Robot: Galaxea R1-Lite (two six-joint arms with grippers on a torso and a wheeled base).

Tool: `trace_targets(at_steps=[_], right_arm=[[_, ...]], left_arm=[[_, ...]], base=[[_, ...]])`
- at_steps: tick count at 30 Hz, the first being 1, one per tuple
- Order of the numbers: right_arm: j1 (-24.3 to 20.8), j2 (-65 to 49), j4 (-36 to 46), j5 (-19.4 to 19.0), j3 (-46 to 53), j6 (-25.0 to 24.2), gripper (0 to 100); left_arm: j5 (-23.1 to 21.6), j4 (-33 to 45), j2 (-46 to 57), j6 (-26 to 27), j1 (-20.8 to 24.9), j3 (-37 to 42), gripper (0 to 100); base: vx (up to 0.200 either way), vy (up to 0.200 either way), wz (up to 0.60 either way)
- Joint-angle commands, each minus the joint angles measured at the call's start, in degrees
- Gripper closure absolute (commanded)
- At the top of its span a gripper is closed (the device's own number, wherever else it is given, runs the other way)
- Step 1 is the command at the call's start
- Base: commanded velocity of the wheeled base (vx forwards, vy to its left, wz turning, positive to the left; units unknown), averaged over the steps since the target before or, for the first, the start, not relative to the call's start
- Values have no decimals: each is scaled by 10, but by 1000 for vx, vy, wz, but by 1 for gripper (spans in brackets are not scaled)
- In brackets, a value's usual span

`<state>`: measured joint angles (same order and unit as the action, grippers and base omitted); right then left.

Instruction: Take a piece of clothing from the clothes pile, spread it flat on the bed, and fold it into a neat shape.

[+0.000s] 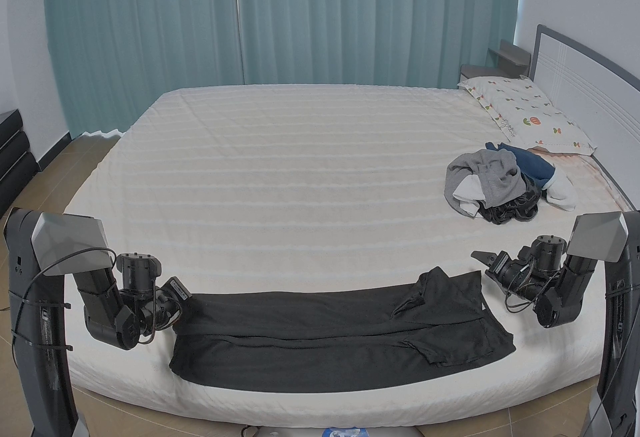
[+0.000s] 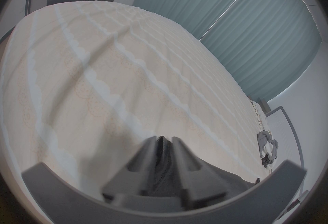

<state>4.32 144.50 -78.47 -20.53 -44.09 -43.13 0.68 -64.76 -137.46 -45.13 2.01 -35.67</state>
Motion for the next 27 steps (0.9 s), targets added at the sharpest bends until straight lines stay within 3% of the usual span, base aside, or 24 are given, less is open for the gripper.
trace_targets(at_steps=[1,4,8,14,19,20,27], right_arm=[[9,-33,-45,0,47,2,0],[9,-56,-75,-1,88,4,0],[-34,-82,-91,-9,142,13,0],[-78,-51,-67,-9,108,73,0],[-88,-46,-30,-10,81,75,0],[-90,-17,10,-9,38,77,0],[-89,-8,15,-14,46,84,0]], left_arm=[[-1,-1,1,-2,0,3,0],[-2,-9,1,-4,-1,4,0],[-9,-27,4,-48,-6,2,0],[-9,-49,8,-83,-10,3,0],[-9,-54,6,-82,-10,4,0],[-9,-55,4,-82,-10,2,0],[-7,-61,4,-77,-9,2,0]], base=[[0,0,0],[0,0,0],[0,0,0],[0,0,0],[0,0,0],[0,0,0],[0,0,0]])
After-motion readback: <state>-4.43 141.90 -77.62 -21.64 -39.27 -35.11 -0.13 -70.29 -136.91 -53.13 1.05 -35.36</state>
